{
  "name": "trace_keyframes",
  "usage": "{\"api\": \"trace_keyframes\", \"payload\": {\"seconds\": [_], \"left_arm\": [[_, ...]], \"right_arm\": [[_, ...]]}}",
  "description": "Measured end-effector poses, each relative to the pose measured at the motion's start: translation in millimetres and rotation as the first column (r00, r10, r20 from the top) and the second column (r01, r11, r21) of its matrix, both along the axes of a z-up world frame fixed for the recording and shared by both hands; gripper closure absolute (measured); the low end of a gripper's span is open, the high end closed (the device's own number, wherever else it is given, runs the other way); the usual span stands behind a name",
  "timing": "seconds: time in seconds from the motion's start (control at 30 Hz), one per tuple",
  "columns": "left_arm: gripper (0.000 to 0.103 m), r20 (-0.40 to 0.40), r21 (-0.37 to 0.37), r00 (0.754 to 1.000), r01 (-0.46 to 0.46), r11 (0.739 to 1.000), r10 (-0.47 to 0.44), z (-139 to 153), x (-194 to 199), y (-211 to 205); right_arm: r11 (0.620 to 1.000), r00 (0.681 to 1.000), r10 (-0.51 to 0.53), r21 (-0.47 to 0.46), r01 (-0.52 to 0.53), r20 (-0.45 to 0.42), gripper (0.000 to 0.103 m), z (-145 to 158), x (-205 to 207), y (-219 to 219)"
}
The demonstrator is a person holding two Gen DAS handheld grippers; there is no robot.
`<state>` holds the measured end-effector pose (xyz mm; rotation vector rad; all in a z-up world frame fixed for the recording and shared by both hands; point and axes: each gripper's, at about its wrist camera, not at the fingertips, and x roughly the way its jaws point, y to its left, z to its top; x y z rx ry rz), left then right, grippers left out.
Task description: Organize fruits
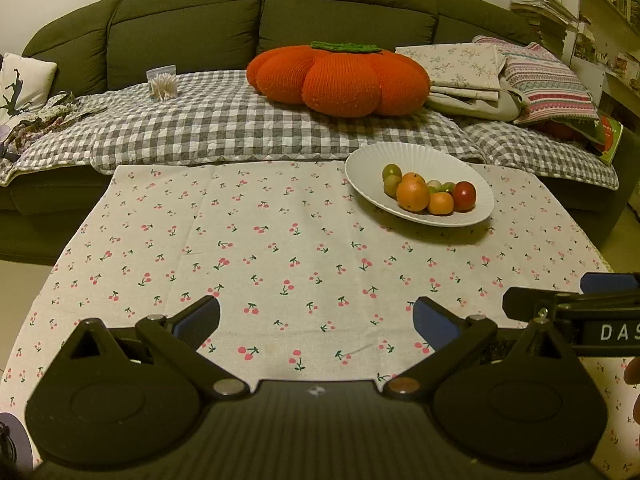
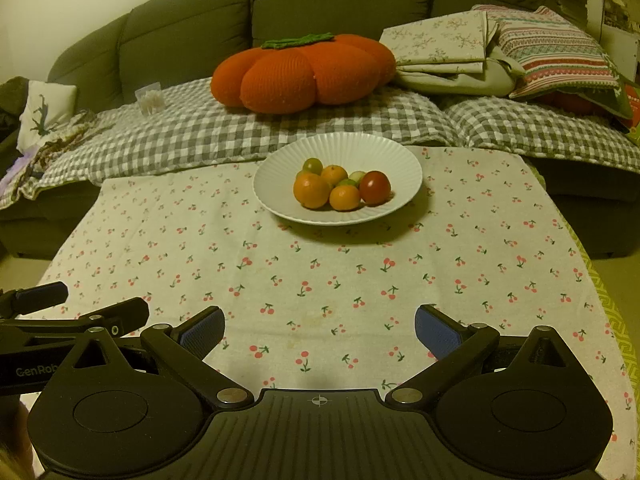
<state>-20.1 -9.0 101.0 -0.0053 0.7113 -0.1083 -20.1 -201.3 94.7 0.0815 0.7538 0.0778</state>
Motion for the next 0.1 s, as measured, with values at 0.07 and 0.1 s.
{"api": "trace_keyframes", "payload": {"seconds": [0.07,0.1], "left_arm": [[0.001,0.0,0.0,1.0,0.0,1.0,0.0,0.0,0.1,0.1],[0.001,0.0,0.001,1.0,0.0,1.0,0.0,0.0,0.0,0.1]], "right_arm": [[1.0,1.0,0.0,0.0,0.0,0.0,0.001,0.1,0.0,-0.3],[1.0,1.0,0.0,0.001,0.0,0.0,0.001,0.2,-0.1,0.1]]}}
